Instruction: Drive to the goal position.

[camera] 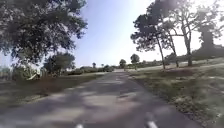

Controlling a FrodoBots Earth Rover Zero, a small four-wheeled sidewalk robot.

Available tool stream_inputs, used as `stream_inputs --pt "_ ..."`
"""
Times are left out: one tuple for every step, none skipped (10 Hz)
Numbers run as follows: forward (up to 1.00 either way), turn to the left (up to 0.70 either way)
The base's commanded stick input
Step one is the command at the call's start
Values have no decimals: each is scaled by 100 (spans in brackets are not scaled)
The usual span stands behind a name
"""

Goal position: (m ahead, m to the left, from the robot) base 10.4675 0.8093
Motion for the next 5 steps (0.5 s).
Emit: stream_inputs --pt "100 2" --pt "100 2" --pt "100 2" --pt "100 2" --pt "100 3"
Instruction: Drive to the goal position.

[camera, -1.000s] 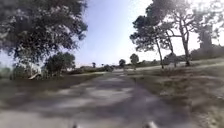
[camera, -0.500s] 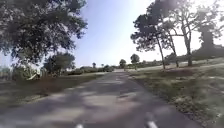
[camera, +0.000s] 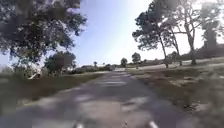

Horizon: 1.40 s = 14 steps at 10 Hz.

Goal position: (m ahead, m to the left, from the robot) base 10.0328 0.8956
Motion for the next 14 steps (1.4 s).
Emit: stream_inputs --pt "100 3" --pt "100 3" --pt "100 2" --pt "100 2" --pt "100 2" --pt "100 2" --pt "100 2" --pt "100 2" --pt "100 2" --pt "100 2" --pt "100 2" --pt "100 2" --pt "100 2" --pt "100 2"
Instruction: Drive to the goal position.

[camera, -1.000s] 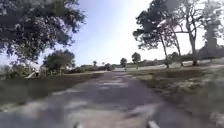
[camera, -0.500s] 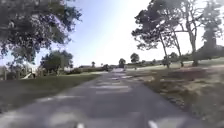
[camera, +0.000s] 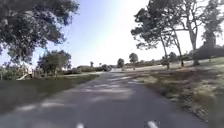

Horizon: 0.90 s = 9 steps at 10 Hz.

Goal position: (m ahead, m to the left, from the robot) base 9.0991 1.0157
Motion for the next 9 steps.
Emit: stream_inputs --pt "100 2" --pt "100 2" --pt "100 2" --pt "100 2" --pt "100 2" --pt "100 2" --pt "100 2" --pt "100 2" --pt "100 2"
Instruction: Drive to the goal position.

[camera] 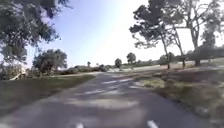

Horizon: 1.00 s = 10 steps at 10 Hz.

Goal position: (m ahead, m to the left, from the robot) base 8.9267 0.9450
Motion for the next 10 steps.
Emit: stream_inputs --pt "100 2" --pt "100 2" --pt "100 4" --pt "100 6" --pt "100 27" --pt "100 39" --pt "100 39" --pt "100 39" --pt "100 39" --pt "100 39"
